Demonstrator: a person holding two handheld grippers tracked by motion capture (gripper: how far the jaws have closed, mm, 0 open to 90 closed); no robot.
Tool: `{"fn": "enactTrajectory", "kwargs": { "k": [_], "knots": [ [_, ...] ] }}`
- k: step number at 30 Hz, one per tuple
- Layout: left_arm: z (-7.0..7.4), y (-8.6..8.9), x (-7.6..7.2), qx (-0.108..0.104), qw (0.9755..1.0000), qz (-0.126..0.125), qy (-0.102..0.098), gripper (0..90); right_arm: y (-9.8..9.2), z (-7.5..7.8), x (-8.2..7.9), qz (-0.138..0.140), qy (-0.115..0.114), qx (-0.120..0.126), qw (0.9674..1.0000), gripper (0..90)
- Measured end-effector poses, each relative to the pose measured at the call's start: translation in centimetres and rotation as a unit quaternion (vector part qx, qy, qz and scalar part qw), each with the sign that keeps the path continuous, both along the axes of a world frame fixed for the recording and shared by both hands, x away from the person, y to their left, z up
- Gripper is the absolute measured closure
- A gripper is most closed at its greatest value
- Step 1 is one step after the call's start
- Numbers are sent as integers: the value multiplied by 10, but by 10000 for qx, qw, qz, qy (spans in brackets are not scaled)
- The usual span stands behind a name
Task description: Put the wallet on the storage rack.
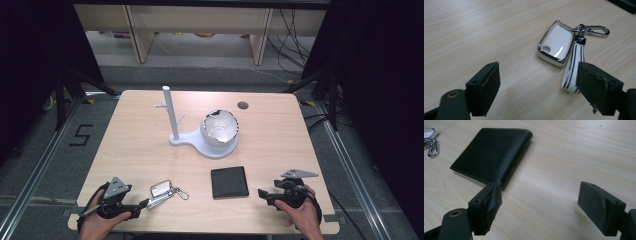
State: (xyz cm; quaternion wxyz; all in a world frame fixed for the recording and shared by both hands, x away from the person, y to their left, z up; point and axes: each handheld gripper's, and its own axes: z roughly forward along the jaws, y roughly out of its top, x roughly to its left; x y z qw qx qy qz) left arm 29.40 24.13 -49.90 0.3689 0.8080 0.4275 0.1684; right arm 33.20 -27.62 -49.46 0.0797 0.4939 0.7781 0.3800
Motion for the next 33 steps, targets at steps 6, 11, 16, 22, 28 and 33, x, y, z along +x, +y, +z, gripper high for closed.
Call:
{"fn": "enactTrajectory", "kwargs": {
  "k": [6, 11, 16, 22, 28, 33],
  "knots": [
    [4, -10, 0, -64, 9998, -197, -58, 230, -1, 0, 1, 38, -31, 52, 10000, 204],
    [9, -24, 1, -57, 9991, -419, -92, 279, 2, 1, 1, -89, 112, 199, 9997, 203],
    [14, -41, 3, -5, 9974, -704, -136, 340, 0, 1, 3, -20, 31, 188, 9998, 204],
    [19, -69, 12, 117, 9934, -1129, -178, 451, 1, 3, 4, 12, 5, 157, 9999, 206],
    [21, -94, 20, 217, 9886, -1473, -237, 584, 2, 3, 6, 98, -14, 235, 9997, 210],
    [19, -116, 32, 271, 9858, -1641, -245, 688, 2, 4, 6, 91, -9, 258, 9996, 210]
  ]
}}
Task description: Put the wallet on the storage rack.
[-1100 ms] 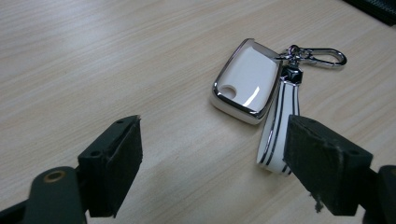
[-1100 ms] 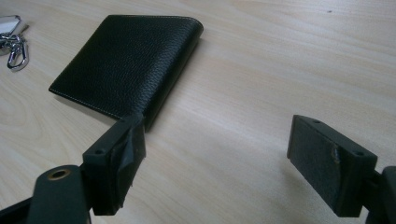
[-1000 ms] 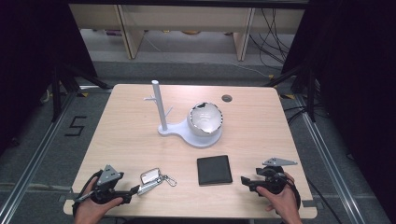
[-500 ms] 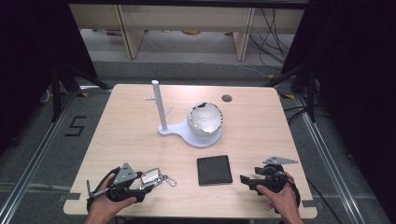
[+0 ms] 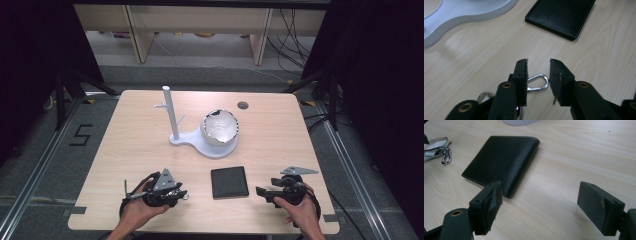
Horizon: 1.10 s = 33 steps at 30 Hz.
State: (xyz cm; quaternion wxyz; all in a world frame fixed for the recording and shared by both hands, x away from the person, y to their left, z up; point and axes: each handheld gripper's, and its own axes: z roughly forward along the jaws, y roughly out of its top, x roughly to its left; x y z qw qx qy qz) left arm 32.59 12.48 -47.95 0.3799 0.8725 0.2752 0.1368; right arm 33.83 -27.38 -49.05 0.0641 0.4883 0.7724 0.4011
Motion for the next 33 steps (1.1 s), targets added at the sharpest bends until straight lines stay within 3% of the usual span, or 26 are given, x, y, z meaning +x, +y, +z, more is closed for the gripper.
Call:
{"fn": "enactTrajectory", "kwargs": {
  "k": [3, 7, 9, 10, 17, 25, 33],
  "knots": [
    [-2, -18, 9, 22, 9999, -150, 37, 780, 1, 1, 2, 42, 26, 44, 10000, 214],
    [-4, -33, 16, 59, 9995, -307, 106, 836, 2, 3, 4, 77, 51, 129, 9999, 217],
    [-7, -39, 19, 153, 9990, -396, 103, 853, 6, 5, 2, -40, 179, 196, 9996, 219],
    [-8, -42, 20, 130, 9990, -410, 143, 860, 5, 5, 5, 89, 46, 90, 9999, 219],
    [-12, -59, 30, 237, 9982, -525, 175, 879, 14, 4, 12, 187, 146, 58, 9997, 234],
    [-17, -73, 38, 349, 9972, -620, 237, 877, 24, 1, 21, 261, 322, 281, 9987, 252],
    [-21, -77, 43, 382, 9968, -625, 318, 877, 37, -1, 29, 353, 425, 163, 9983, 260]
  ]
}}
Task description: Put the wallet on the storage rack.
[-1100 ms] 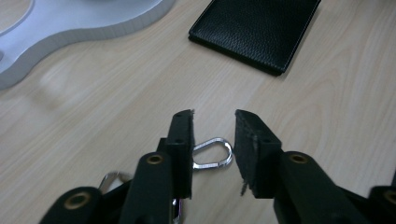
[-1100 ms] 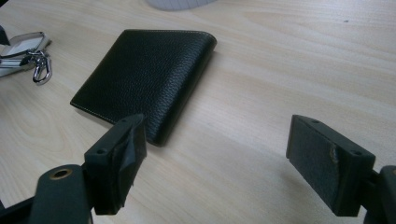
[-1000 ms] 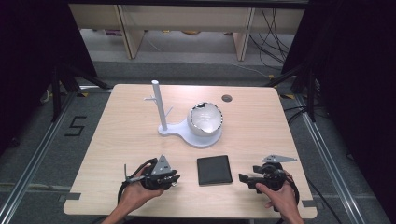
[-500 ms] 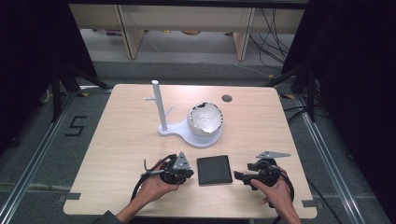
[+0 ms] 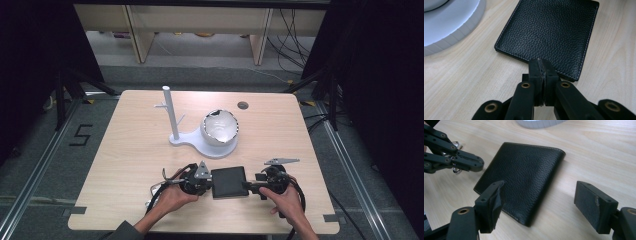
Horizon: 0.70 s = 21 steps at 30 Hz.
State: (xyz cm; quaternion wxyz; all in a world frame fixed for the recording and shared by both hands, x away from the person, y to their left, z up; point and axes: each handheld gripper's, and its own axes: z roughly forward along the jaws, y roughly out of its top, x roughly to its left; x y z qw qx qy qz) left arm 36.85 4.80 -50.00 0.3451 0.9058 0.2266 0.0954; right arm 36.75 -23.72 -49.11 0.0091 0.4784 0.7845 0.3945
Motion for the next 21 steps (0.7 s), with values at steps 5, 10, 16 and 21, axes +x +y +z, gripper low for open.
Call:
{"fn": "enactTrajectory", "kwargs": {
  "k": [5, 10, 16, 21],
  "knots": [
    [-3, -2, 1, 11, 10000, 11, 99, 878, 9, 0, 6, 91, 39, -66, 9999, 265],
    [-2, -1, 4, 230, 9995, -169, 99, 879, 15, -1, 12, 105, 103, -148, 9998, 272],
    [-2, -2, 4, 223, 9995, -149, 156, 885, 19, -4, 18, 31, 251, -78, 9996, 283],
    [-2, -2, 3, 249, 9995, -140, 132, 888, 23, -7, 21, -16, 410, -93, 9991, 285]
  ]
}}
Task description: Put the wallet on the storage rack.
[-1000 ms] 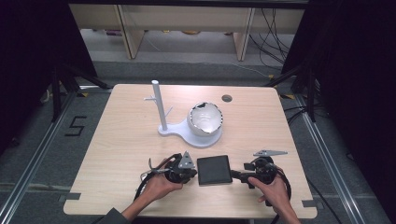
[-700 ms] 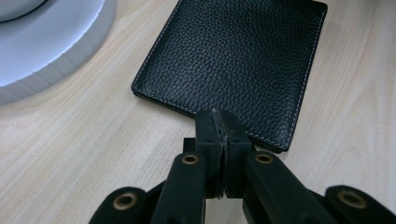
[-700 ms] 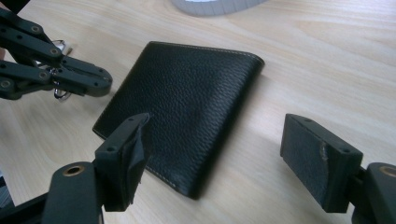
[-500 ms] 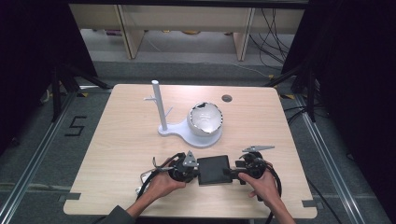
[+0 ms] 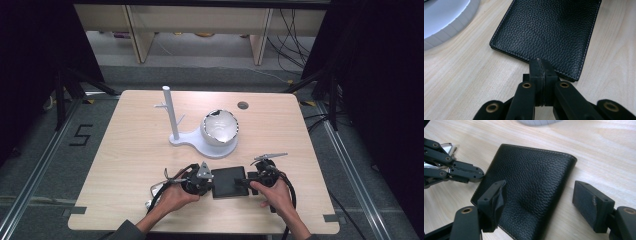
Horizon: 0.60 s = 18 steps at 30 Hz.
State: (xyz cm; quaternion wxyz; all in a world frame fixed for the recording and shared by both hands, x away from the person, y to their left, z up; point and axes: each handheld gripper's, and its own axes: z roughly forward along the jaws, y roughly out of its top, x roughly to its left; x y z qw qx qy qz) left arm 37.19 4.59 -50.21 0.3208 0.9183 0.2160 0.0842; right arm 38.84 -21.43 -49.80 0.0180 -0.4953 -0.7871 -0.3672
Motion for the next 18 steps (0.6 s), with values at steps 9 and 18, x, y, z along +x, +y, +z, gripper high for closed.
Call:
{"fn": "enactTrajectory", "kwargs": {
  "k": [9, 18],
  "knots": [
    [-2, -2, -3, -147, 9998, 133, -21, 891, 5, -3, 3, -181, 222, 260, 9993, 291],
    [-2, -4, -4, -141, 9998, 148, -19, 891, 1, -4, 3, -435, 390, 574, 9966, 338]
  ]
}}
